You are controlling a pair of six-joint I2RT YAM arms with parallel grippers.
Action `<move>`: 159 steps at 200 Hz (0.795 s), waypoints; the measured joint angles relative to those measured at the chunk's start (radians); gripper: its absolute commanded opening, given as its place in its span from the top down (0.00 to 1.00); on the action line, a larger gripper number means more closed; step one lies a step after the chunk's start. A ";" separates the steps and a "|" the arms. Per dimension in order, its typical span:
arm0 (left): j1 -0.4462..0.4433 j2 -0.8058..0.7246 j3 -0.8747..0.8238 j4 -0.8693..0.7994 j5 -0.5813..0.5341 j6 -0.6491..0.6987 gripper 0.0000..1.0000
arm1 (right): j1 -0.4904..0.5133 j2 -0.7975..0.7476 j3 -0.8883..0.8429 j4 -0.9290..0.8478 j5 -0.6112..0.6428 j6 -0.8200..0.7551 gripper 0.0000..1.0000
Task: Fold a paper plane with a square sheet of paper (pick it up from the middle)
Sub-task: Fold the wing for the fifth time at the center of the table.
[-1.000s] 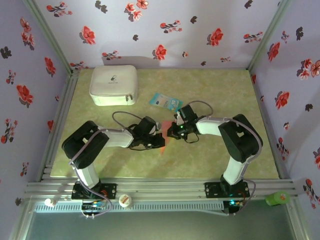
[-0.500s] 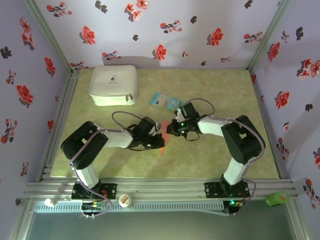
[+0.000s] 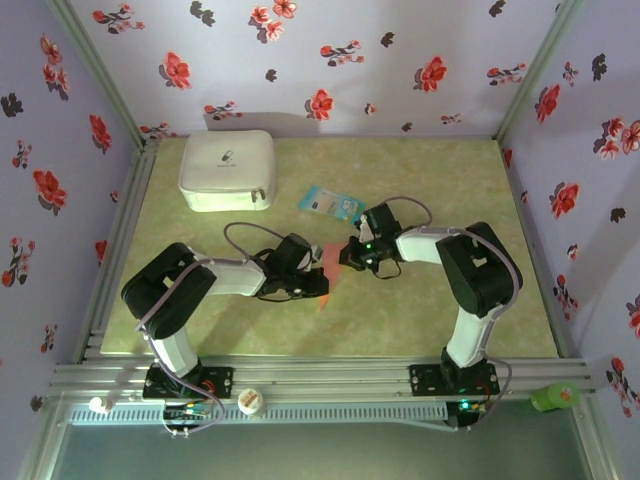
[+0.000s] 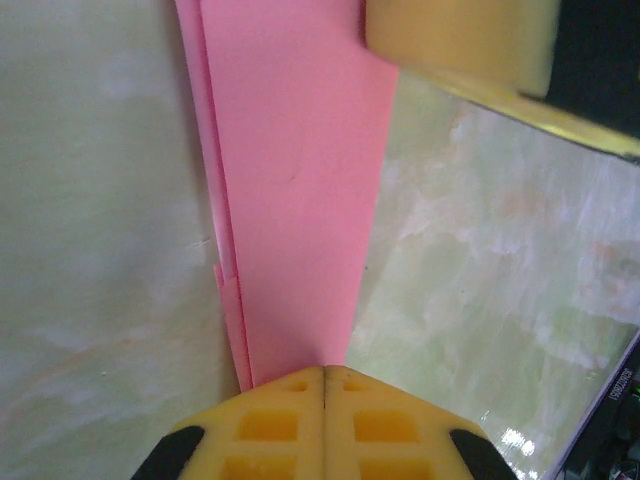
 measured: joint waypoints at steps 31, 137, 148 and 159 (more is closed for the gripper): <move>0.000 0.000 0.000 0.000 0.000 0.001 1.00 | -0.027 0.016 0.013 0.000 -0.021 0.001 0.95; -0.004 -0.001 -0.001 0.002 -0.007 0.001 1.00 | -0.078 -0.016 0.042 0.000 0.040 -0.002 0.95; -0.005 -0.001 -0.001 0.003 -0.007 0.001 1.00 | -0.072 -0.038 0.042 0.003 0.037 -0.009 0.95; -0.005 -0.002 -0.003 0.006 -0.008 0.001 1.00 | -0.063 -0.054 0.042 0.009 0.034 -0.014 0.95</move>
